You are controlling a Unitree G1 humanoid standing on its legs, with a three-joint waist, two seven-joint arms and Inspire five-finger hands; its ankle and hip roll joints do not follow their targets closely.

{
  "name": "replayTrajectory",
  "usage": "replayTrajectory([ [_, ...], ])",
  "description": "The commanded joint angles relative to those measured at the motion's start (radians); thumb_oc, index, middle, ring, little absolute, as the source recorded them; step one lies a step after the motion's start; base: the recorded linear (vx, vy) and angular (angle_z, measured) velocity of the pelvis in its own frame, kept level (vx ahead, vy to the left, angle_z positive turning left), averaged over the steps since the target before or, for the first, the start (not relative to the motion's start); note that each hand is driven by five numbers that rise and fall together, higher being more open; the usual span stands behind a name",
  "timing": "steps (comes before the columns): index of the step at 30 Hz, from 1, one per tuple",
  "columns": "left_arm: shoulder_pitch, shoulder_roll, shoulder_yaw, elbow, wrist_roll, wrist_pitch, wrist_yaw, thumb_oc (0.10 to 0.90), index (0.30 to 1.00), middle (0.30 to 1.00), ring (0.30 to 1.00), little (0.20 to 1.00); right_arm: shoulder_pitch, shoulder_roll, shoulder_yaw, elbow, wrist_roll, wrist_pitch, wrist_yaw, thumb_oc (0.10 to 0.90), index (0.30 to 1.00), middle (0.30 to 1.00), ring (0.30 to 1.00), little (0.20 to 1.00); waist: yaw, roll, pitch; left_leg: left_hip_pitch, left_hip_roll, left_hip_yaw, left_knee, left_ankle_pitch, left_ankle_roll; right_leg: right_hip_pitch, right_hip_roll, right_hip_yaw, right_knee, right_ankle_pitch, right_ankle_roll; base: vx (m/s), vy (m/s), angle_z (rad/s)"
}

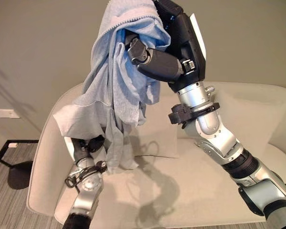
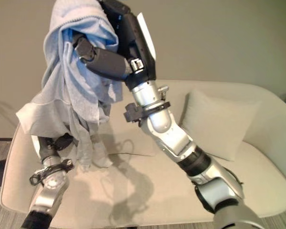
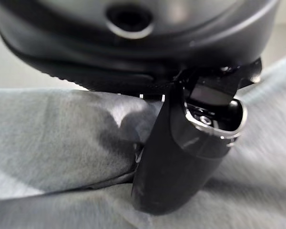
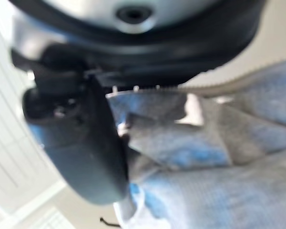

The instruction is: Hang the clothes on the sofa on the clothes rack.

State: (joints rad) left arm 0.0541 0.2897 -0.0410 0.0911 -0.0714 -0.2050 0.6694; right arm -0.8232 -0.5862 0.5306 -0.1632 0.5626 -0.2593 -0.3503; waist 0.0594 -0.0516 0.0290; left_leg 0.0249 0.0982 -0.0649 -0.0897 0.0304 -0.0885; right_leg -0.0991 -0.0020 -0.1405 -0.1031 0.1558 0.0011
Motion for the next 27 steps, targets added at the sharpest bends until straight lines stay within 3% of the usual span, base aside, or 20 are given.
replayTrajectory([
  [1,0.010,0.136,0.155,-0.038,0.117,-0.073,0.049,0.400,0.300,0.300,0.300,0.300,-0.073,0.014,-0.245,-0.027,-0.034,-0.149,-0.023,0.400,0.300,0.300,0.300,0.300,0.055,-0.014,-0.048,-0.019,-0.004,-0.008,0.002,-0.046,0.012,0.063,-0.041,-0.033,0.016,-0.177,0.087,0.00,-0.065,0.12],
  [5,0.029,0.185,0.293,-0.073,0.205,-0.078,0.124,0.400,0.300,0.300,0.300,0.300,0.008,-0.079,-0.341,-0.059,-0.066,-0.193,-0.018,0.400,0.300,0.300,0.300,0.300,0.118,-0.009,0.008,-0.143,-0.024,-0.085,0.003,0.020,-0.028,0.012,-0.064,-0.136,0.016,-0.184,0.085,-0.16,-0.017,0.58],
  [6,0.028,0.185,0.291,-0.075,0.207,-0.077,0.124,0.400,0.300,0.300,0.300,0.300,0.010,-0.080,-0.344,-0.061,-0.067,-0.192,-0.018,0.400,0.300,0.300,0.300,0.300,0.114,-0.011,0.006,-0.151,-0.028,-0.091,0.002,0.029,-0.027,0.007,-0.067,-0.142,0.016,-0.179,0.086,-0.19,0.032,1.35],
  [7,0.016,0.202,0.339,-0.090,0.252,-0.078,0.161,0.400,0.300,0.300,0.300,0.300,0.079,-0.133,-0.409,-0.088,-0.109,-0.204,-0.029,0.400,0.300,0.300,0.300,0.300,0.126,-0.004,0.017,-0.197,-0.044,-0.103,0.002,0.044,-0.035,-0.009,-0.099,-0.217,0.016,-0.176,0.090,-0.17,0.066,1.41],
  [9,0.006,0.225,0.384,-0.104,0.314,-0.069,0.208,0.400,0.300,0.300,0.300,0.300,0.178,-0.171,-0.470,-0.107,-0.146,-0.215,-0.038,0.400,0.300,0.300,0.300,0.300,0.118,0.001,0.017,-0.184,-0.016,-0.054,0.002,0.021,-0.029,-0.012,-0.129,-0.284,0.016,-0.170,0.092,-0.11,0.081,1.22],
  [10,0.006,0.225,0.383,-0.104,0.314,-0.069,0.208,0.400,0.300,0.300,0.300,0.300,0.181,-0.170,-0.472,-0.109,-0.146,-0.214,-0.038,0.400,0.300,0.300,0.300,0.300,0.118,0.001,0.016,-0.183,-0.015,-0.055,0.002,0.021,-0.030,-0.011,-0.129,-0.286,0.016,-0.170,0.092,-0.06,0.127,1.43],
  [12,-0.008,0.254,0.459,-0.132,0.398,-0.055,0.277,0.400,0.300,0.300,0.300,0.300,0.301,-0.176,-0.540,-0.148,-0.204,-0.215,-0.032,0.400,0.300,0.300,0.300,0.300,0.095,0.017,0.015,-0.117,0.078,-0.022,0.007,0.013,-0.061,-0.008,-0.171,-0.327,0.022,-0.147,0.100,-0.08,0.318,1.32],
  [13,-0.018,0.266,0.487,-0.158,0.443,-0.054,0.313,0.400,0.300,0.300,0.300,0.300,0.371,-0.166,-0.579,-0.179,-0.243,-0.206,-0.012,0.400,0.300,0.300,0.300,0.300,0.076,0.035,0.014,-0.052,0.158,-0.025,0.019,0.056,-0.098,0.003,-0.202,-0.335,0.032,-0.124,0.115,-0.05,0.354,0.89],
  [14,-0.018,0.266,0.486,-0.158,0.443,-0.054,0.314,0.400,0.300,0.300,0.300,0.300,0.373,-0.166,-0.580,-0.181,-0.243,-0.205,-0.011,0.400,0.300,0.300,0.300,0.300,0.076,0.036,0.016,-0.049,0.159,-0.025,0.017,0.057,-0.098,0.005,-0.201,-0.335,0.031,-0.124,0.115,-0.14,0.785,0.67],
  [15,-0.043,0.293,0.496,-0.196,0.509,-0.044,0.344,0.400,0.300,0.300,0.300,0.300,0.437,-0.149,-0.603,-0.197,-0.274,-0.195,-0.002,0.400,0.300,0.300,0.300,0.300,0.042,0.053,0.011,0.002,0.261,-0.031,0.053,0.165,-0.140,-0.014,-0.286,-0.340,0.087,-0.095,0.160,-0.10,0.529,0.46],
  [16,-0.043,0.293,0.493,-0.197,0.513,-0.041,0.346,0.400,0.300,0.300,0.300,0.300,0.444,-0.146,-0.606,-0.202,-0.277,-0.194,-0.002,0.400,0.300,0.300,0.300,0.300,0.042,0.053,0.011,0.008,0.263,-0.032,0.044,0.170,-0.142,-0.014,-0.287,-0.340,0.095,-0.101,0.163,-0.08,0.705,0.20],
  [18,-0.046,0.292,0.492,-0.219,0.527,-0.043,0.360,0.400,0.300,0.300,0.300,0.300,0.475,-0.127,-0.618,-0.211,-0.292,-0.182,-0.005,0.400,0.300,0.300,0.300,0.300,0.028,0.066,0.001,0.014,0.290,-0.053,0.029,0.185,-0.159,-0.023,-0.336,-0.325,0.121,-0.085,0.193,-0.06,0.436,0.26],
  [19,-0.043,0.299,0.490,-0.219,0.545,-0.043,0.360,0.400,0.300,0.300,0.300,0.300,0.507,-0.120,-0.640,-0.207,-0.324,-0.176,-0.020,0.400,0.300,0.300,0.300,0.300,0.021,0.072,-0.012,0.030,0.291,-0.056,0.020,0.141,-0.160,-0.030,-0.373,-0.319,0.150,-0.081,0.218,-0.10,0.524,0.05],
  [21,-0.048,0.297,0.466,-0.233,0.561,-0.040,0.346,0.400,0.300,0.300,0.300,0.300,0.560,-0.104,-0.674,-0.218,-0.370,-0.150,-0.033,0.400,0.300,0.300,0.300,0.300,0.000,0.074,-0.021,0.026,0.269,-0.034,0.034,-0.026,-0.139,-0.024,-0.442,-0.318,0.182,-0.061,0.242,-0.03,0.478,-0.02],
  [22,-0.053,0.295,0.440,-0.238,0.562,-0.041,0.325,0.400,0.300,0.300,0.300,0.300,0.625,-0.082,-0.715,-0.220,-0.396,-0.134,-0.033,0.400,0.300,0.300,0.300,0.300,-0.005,0.059,-0.026,0.028,0.236,-0.029,0.063,-0.122,-0.120,-0.017,-0.487,-0.317,0.204,-0.042,0.256,-0.04,0.441,0.39],
  [23,-0.052,0.286,0.427,-0.240,0.558,-0.048,0.316,0.400,0.300,0.300,0.300,0.300,0.649,-0.052,-0.726,-0.226,-0.416,-0.120,-0.035,0.400,0.300,0.300,0.300,0.300,-0.012,0.051,-0.024,0.025,0.209,-0.023,0.083,-0.164,-0.097,-0.015,-0.516,-0.311,0.223,-0.021,0.258,-0.03,0.324,0.55],
  [24,-0.051,0.289,0.425,-0.241,0.558,-0.048,0.315,0.400,0.300,0.300,0.300,0.300,0.656,-0.048,-0.729,-0.233,-0.419,-0.116,-0.036,0.400,0.300,0.300,0.300,0.300,-0.009,0.042,-0.023,0.021,0.199,-0.023,0.096,-0.171,-0.093,-0.017,-0.526,-0.306,0.227,-0.020,0.260,-0.08,0.514,0.63],
  [25,-0.046,0.281,0.403,-0.248,0.556,-0.055,0.291,0.400,0.300,0.300,0.300,0.300,0.702,0.002,-0.740,-0.237,-0.471,-0.086,-0.039,0.400,0.300,0.300,0.300,0.300,-0.019,0.021,-0.018,0.026,0.127,-0.005,0.115,-0.213,-0.042,-0.007,-0.600,-0.303,0.251,0.094,0.261,-0.10,0.539,0.33],
  [26,-0.044,0.292,0.389,-0.250,0.567,-0.051,0.280,0.400,0.300,0.300,0.300,0.300,0.710,0.019,-0.733,-0.229,-0.501,-0.073,-0.050,0.400,0.300,0.300,0.300,0.300,-0.014,0.015,-0.014,0.044,0.092,0.016,0.115,-0.231,-0.023,-0.008,-0.629,-0.318,0.262,0.168,0.261,-0.21,0.826,0.08],
  [27,-0.045,0.291,0.386,-0.263,0.576,-0.045,0.281,0.400,0.300,0.300,0.300,0.300,0.695,0.044,-0.712,-0.220,-0.522,-0.064,-0.066,0.400,0.300,0.300,0.300,0.300,-0.004,0.021,-0.001,0.051,0.044,0.062,0.125,-0.234,0.008,-0.007,-0.671,-0.374,0.268,0.224,0.261,-0.15,0.463,-0.02],
])
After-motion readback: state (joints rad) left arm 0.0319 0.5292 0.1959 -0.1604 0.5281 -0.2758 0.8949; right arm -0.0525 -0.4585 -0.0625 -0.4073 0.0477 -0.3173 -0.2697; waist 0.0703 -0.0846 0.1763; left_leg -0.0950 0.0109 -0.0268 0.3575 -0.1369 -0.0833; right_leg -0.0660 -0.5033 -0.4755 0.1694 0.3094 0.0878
